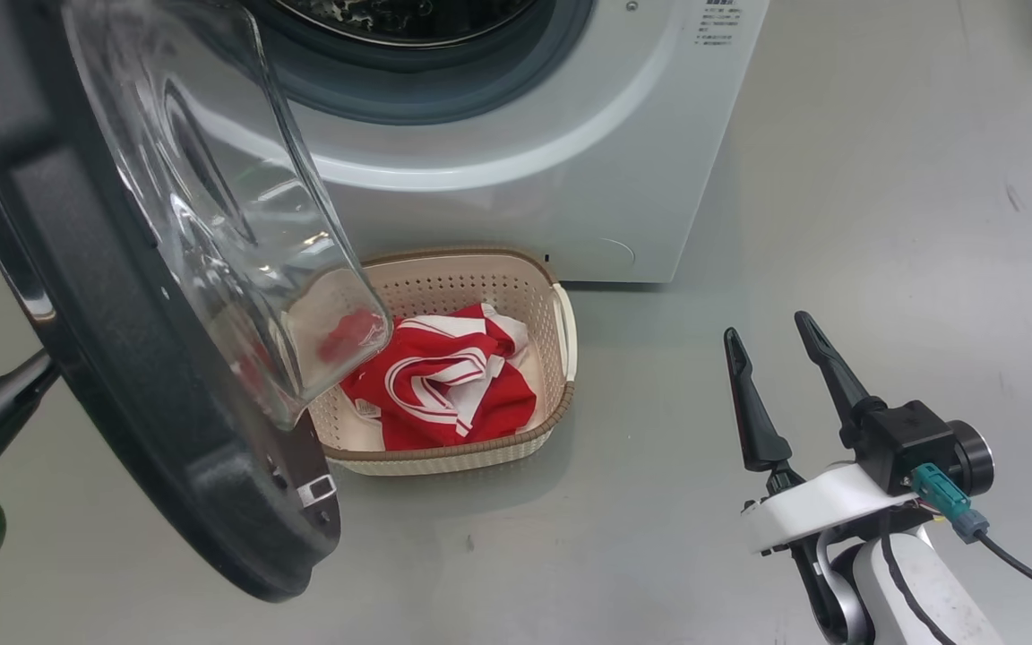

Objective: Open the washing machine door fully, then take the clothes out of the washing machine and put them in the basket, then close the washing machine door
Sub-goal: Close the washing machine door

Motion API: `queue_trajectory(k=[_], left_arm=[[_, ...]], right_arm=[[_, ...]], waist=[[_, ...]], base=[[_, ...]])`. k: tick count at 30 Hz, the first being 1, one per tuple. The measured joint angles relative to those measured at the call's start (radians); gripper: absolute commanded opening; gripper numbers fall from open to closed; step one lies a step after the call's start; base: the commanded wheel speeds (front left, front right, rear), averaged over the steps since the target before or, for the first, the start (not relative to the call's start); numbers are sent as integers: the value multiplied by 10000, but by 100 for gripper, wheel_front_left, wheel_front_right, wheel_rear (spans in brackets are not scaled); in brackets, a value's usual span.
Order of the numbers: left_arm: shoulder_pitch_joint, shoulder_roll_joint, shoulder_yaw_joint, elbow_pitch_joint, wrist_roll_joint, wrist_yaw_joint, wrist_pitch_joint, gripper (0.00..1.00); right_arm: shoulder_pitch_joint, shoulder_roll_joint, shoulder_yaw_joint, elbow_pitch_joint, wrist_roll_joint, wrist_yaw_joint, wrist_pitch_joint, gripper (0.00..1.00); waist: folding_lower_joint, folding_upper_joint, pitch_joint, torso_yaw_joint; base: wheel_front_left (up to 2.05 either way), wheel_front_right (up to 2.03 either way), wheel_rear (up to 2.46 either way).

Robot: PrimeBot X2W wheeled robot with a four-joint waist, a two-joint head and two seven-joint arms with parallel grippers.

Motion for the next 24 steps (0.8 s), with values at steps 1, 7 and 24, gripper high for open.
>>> queue_trajectory(k=[1, 7, 24], left_arm=[[0, -31, -13, -33, 0, 0, 0, 0], [-4, -169, -305, -326, -2, 0, 90, 0], [-992, -451, -1210, -690, -25, 56, 102, 0]], right_arm=[[-4, 15, 12, 10, 2, 0, 0, 100], [-134, 54, 33, 21, 90, 0, -88, 100], [-662, 211, 188, 10, 270, 6, -178, 100]], waist=[[0, 0, 14, -72], [0, 0, 139, -511], [0, 0, 1004, -1492]], base=[[0, 0, 0], [0, 0, 0], [0, 0, 0]])
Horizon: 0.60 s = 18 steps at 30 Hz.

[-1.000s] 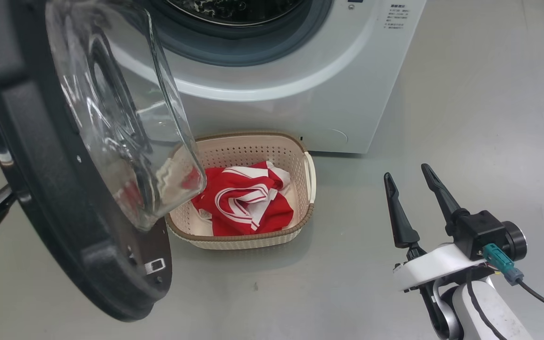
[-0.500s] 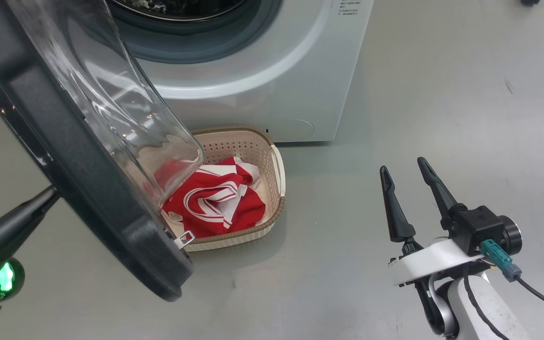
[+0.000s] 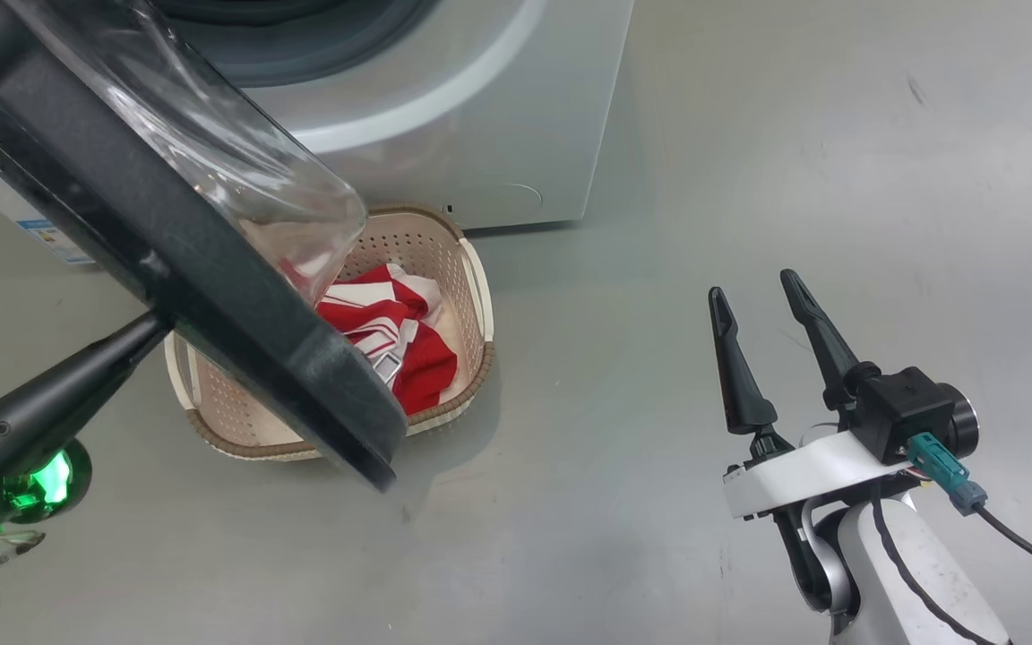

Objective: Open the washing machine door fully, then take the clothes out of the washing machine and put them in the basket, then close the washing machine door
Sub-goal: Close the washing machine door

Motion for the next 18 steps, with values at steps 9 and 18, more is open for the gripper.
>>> queue_trajectory(k=[9, 18], left_arm=[[-851, -207, -414, -31, 12, 217, -33, 0], [-1632, -272, -792, 305, 182, 477, -188, 0]], right_arm=[[-388, 67, 59, 13, 69, 13, -82, 100], [-664, 123, 115, 119, 155, 29, -86, 100]], waist=[[0, 0, 619, -437], [0, 0, 1067, -935]], base=[[0, 0, 0], [0, 0, 0]])
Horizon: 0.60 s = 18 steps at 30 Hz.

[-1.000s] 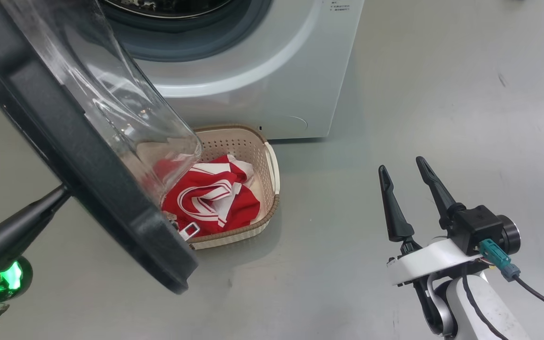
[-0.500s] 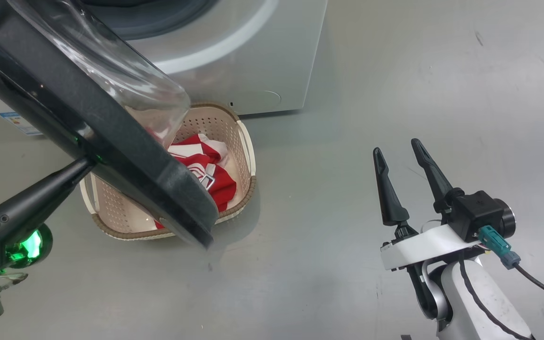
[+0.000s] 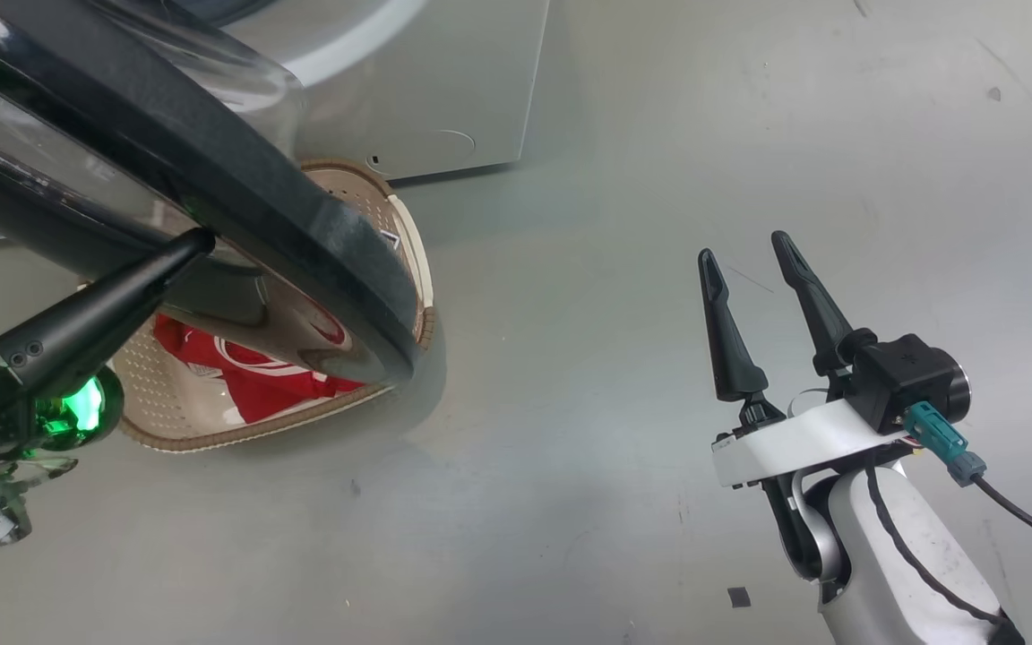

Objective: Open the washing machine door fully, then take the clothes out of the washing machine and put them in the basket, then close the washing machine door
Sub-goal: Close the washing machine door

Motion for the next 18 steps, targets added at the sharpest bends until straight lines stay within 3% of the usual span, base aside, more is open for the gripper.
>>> queue_trajectory(k=[18], left_arm=[[-1806, -63, -247, 1097, 468, 671, -558, 0]], right_arm=[[-485, 63, 224, 261, 186, 98, -86, 100]], waist=[[0, 0, 687, -725]], base=[[0, 0, 0]])
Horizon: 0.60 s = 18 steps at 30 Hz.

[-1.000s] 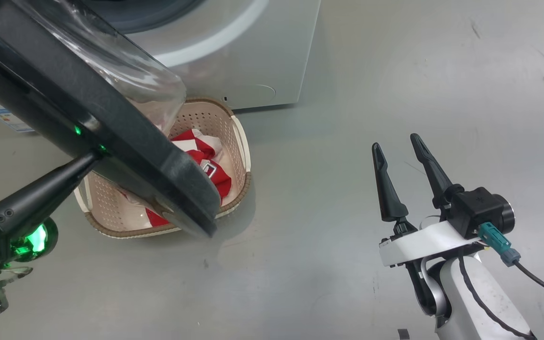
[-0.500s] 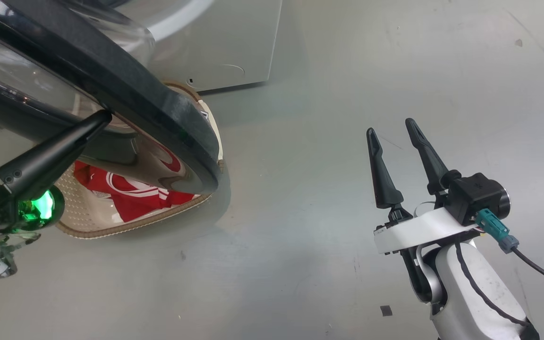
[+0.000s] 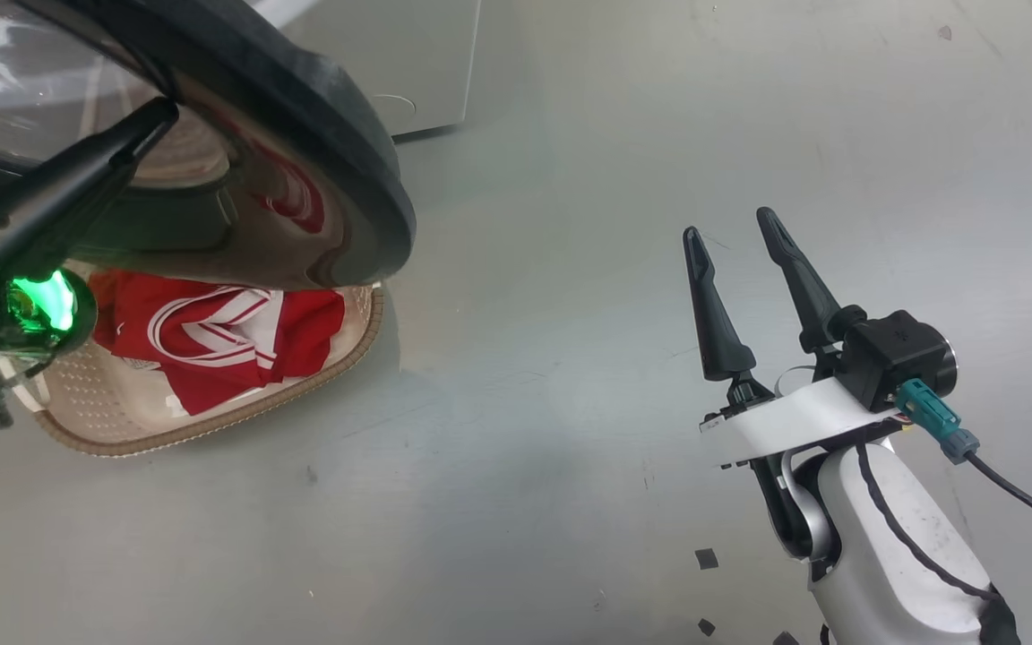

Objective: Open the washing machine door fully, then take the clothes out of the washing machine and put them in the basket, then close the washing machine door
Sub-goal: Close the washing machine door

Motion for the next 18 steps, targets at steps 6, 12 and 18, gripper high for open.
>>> queue_trajectory(k=[6, 12, 18], left_arm=[[-795, -173, -242, 466, 142, 167, -240, 0], [-1390, -236, -290, 976, 604, 267, -468, 0], [-2063, -318, -596, 1538, 775, 397, -665, 0]], right_arm=[[-141, 12, -23, -4, 4, 2, 0, 100], [-426, 21, 111, 4, 94, 100, -2, 100], [-465, 23, 157, -6, 391, 98, -2, 100]], waist=[[0, 0, 121, -156], [0, 0, 183, -363], [0, 0, 198, -577]], base=[[0, 0, 0], [0, 0, 0], [0, 0, 0]])
